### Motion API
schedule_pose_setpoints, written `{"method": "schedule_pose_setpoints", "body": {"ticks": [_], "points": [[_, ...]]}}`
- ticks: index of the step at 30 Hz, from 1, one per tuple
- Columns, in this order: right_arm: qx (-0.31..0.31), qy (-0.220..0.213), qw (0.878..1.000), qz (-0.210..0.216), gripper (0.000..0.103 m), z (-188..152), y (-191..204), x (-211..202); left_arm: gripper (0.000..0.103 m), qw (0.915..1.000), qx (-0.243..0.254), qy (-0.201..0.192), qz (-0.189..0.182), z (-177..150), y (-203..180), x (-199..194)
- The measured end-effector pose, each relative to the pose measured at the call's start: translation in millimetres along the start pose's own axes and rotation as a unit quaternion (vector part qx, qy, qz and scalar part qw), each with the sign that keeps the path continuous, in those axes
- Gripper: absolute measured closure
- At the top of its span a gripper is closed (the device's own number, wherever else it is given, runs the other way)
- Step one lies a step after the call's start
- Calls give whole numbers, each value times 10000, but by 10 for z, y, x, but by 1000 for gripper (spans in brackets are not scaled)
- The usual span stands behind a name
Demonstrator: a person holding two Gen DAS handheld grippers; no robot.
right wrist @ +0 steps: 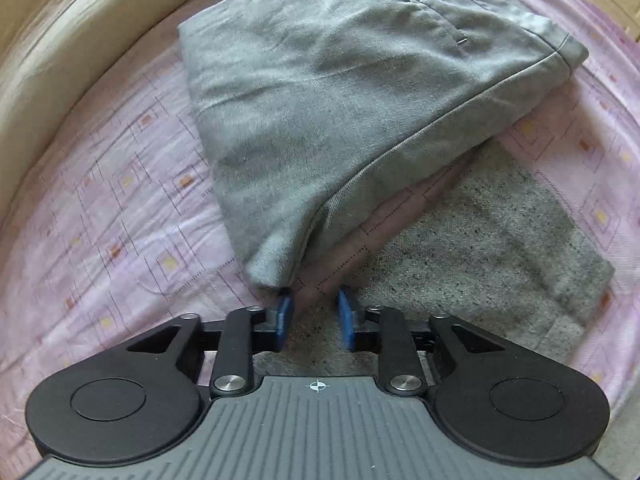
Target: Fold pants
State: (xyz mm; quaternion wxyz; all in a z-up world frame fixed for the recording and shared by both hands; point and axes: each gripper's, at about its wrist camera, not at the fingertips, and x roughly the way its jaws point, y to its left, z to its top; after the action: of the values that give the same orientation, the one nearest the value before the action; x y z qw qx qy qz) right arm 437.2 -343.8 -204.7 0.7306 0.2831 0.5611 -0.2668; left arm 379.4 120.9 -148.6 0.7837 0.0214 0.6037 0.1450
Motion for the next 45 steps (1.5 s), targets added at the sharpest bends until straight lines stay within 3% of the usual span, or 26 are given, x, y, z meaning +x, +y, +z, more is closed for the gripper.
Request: {"method": "schedule_pose_setpoints", "body": {"ticks": [6, 10, 14, 17, 21, 26, 30, 41, 45], "points": [[-69, -64, 9988, 470, 99, -267, -436, -324, 21, 9999, -39, -24, -128, 2, -3, -34], [37, -128, 9974, 709, 99, -547, -904, -666, 21, 9989, -218, 51, -410, 76, 32, -41], [194, -86, 9979, 615, 100, -841, -1286, -819, 21, 9951, -555, 219, -790, 216, 75, -8], [310, -85, 9991, 268, 103, -1026, -1466, -815, 21, 9921, -762, 417, -906, 308, 77, 81], [928, -27, 9942, 538, 99, -1191, -1734, -801, 21, 9875, -956, 832, -938, 400, 41, 321], [1020, -258, 9904, 897, 94, -1093, -1677, -874, 21, 9792, -1015, 1476, -954, 424, -55, 656], [1391, -374, 9859, 850, 75, -973, -1696, -842, 21, 9757, -1138, 1635, -907, 429, -100, 805], [1977, -383, 9758, 854, 73, -799, -1682, -502, 6, 9766, -974, 1711, -862, 425, -245, 898], [2080, -345, 9731, 924, 73, -792, -1685, -457, 6, 9747, -1063, 1753, -887, 453, -341, 948]]}}
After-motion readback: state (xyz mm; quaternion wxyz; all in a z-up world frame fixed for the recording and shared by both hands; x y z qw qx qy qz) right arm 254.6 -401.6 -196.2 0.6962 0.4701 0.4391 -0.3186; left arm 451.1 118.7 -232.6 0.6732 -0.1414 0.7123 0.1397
